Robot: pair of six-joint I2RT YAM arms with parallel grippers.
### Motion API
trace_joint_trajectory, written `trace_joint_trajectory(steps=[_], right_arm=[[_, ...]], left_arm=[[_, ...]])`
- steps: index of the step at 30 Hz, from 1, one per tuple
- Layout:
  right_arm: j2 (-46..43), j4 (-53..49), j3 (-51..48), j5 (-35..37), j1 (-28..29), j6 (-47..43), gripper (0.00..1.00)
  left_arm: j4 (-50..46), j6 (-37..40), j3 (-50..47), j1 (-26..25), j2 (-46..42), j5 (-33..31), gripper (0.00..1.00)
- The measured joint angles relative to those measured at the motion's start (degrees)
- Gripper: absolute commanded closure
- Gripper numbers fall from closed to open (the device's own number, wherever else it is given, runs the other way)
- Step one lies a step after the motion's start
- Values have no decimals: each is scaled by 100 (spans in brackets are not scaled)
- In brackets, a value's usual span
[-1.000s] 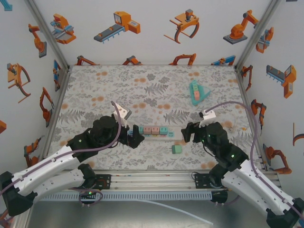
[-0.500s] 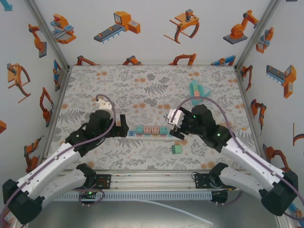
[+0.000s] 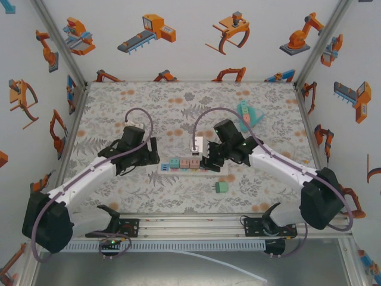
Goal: Pull the plug off the socket
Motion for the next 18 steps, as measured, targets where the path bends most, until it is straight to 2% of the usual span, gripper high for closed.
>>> trace_joint_trajectory(steps=[18], right_arm=[[876, 317, 26, -35, -63, -50, 57]], left_arm=[[275, -24, 81, 0, 1202, 750, 33]])
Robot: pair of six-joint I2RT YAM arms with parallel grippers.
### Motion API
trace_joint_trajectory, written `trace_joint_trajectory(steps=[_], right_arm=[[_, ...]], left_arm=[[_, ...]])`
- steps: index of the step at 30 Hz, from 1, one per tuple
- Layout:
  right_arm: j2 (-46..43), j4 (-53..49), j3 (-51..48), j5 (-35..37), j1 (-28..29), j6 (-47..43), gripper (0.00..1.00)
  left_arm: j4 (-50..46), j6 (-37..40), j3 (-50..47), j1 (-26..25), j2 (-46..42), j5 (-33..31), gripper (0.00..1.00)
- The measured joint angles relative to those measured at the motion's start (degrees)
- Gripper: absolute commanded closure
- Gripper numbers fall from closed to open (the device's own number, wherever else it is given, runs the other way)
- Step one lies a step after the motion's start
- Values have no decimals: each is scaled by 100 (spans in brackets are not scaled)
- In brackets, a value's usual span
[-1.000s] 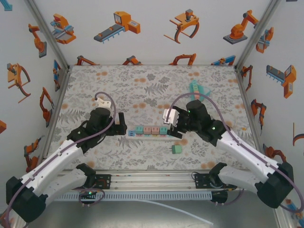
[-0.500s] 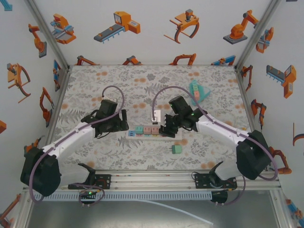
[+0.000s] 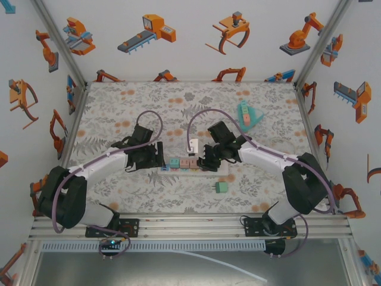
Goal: Pull the plug off the socket
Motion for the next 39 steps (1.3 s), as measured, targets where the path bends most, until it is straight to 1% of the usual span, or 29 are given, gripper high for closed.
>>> trace_joint_trajectory(steps=[4, 15, 22, 27, 39], right_arm=[[20, 26, 0, 4, -13, -2, 59], [31, 66, 0, 24, -24, -9, 67], [31, 63, 0, 24, -24, -7, 71], [31, 48, 17, 28, -24, -4, 75], [31, -57, 68, 44, -24, 61, 81]], left_arm=[[4, -44, 33, 0, 175, 129, 34], [4, -83, 155, -2, 299, 85, 41], [-94, -66, 199, -72, 321, 55, 42], [-146, -35, 262, -153, 358, -46, 42], [-433, -31, 520, -393, 496, -472, 43]])
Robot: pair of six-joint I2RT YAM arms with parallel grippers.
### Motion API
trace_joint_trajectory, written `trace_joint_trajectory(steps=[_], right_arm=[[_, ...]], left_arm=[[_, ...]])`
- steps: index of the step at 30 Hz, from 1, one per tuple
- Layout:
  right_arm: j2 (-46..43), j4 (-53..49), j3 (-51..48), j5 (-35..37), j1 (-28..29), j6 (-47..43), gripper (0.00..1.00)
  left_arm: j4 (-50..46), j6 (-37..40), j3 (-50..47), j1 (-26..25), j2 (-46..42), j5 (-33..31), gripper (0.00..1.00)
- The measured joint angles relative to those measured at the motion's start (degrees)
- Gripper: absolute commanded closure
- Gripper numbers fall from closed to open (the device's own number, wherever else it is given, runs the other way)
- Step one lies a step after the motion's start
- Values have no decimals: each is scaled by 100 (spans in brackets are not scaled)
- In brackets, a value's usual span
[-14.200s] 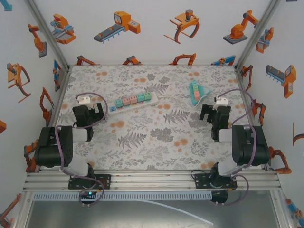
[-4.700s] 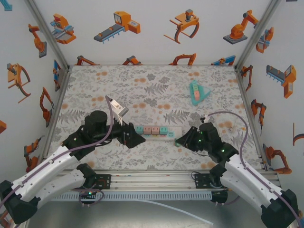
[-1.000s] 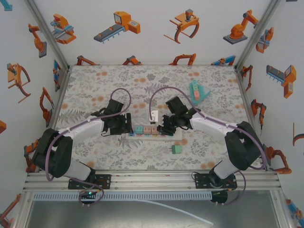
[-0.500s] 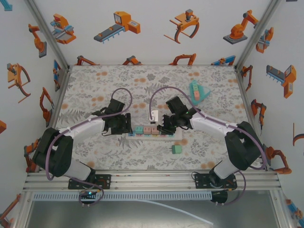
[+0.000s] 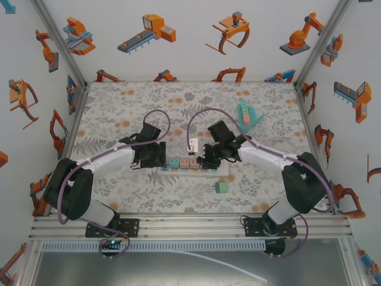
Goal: Pull the plug off the socket
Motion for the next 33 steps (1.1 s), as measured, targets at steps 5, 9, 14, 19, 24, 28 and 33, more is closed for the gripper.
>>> trace_joint_trajectory(steps=[5, 9, 14, 19, 24, 28, 33], right_arm=[[0, -107, 72, 31, 0, 151, 83], [-37, -181, 129, 70, 0, 197, 84], [-199, -240, 146, 142, 2, 195, 84], [-505, -262, 177, 192, 0, 201, 85], [-938, -254, 168, 245, 0, 426, 85], [-1613, -195, 26, 282, -24, 949, 85], [-2492, 122, -380, 184, -304, 2247, 84]], left_arm=[[-140, 13, 151, -153, 90, -245, 43], [-186, 13, 195, -210, 116, -356, 43], [-223, 9, 229, -249, 136, -433, 43], [-234, -15, 232, -262, 127, -466, 43], [-256, -33, 227, -280, 83, -514, 42], [-382, -31, 223, -278, 20, -568, 40], [-566, -31, 223, -280, -146, -557, 36]])
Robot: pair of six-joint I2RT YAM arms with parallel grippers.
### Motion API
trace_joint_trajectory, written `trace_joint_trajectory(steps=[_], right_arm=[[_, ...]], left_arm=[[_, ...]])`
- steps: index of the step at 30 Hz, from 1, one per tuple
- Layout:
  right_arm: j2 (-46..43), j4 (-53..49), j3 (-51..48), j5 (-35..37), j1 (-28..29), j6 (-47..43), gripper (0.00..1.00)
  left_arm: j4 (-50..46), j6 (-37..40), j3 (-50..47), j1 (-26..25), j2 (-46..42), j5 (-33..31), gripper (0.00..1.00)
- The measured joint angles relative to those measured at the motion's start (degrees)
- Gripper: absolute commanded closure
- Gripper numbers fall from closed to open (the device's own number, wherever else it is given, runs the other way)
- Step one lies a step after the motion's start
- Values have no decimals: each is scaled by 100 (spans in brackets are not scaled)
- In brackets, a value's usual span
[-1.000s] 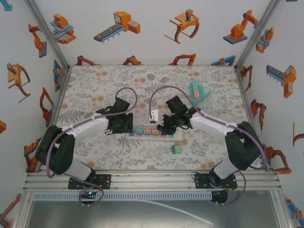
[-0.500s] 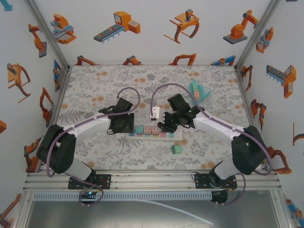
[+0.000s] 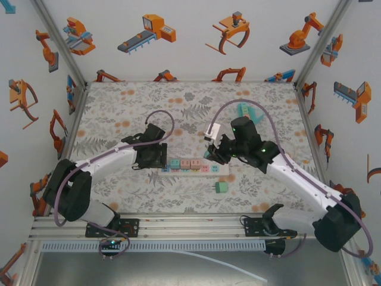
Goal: Pull the plug off the socket
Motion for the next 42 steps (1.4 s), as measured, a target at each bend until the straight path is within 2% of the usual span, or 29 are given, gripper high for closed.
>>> trace_joint_trajectory(steps=[5, 11, 16, 21, 27, 30, 33, 42], right_arm=[[-616, 332, -426, -122, -533, 1790, 85], [-1010, 326, -691, -422, -1504, 3825, 86], [-1502, 26, -1375, -638, -2275, 4809, 86], [-1823, -267, -2000, -669, -2828, 5211, 86], [-1840, -389, -2632, -675, -2975, 5375, 84], [-1797, -398, -2817, -643, -2986, 5375, 84], [-1773, -402, -2953, -529, -2986, 5372, 84], [-1528, -203, -3335, -529, -2986, 5372, 73]], left_arm=[[-20, 0, 7, -4, -271, 0, 32], [-44, 44, 17, -20, -979, 114, 30], [280, 284, -66, -87, -2011, 848, 25], [892, 538, -356, -380, -2778, 1781, 14], [1095, 1062, -446, -1285, -2911, 2374, 4], [1099, 1351, -546, -1749, -2977, 2500, 0], [1106, 1578, -575, -2041, -2999, 2531, 3], [1204, 1897, -573, -2179, -2796, 2400, 3]])
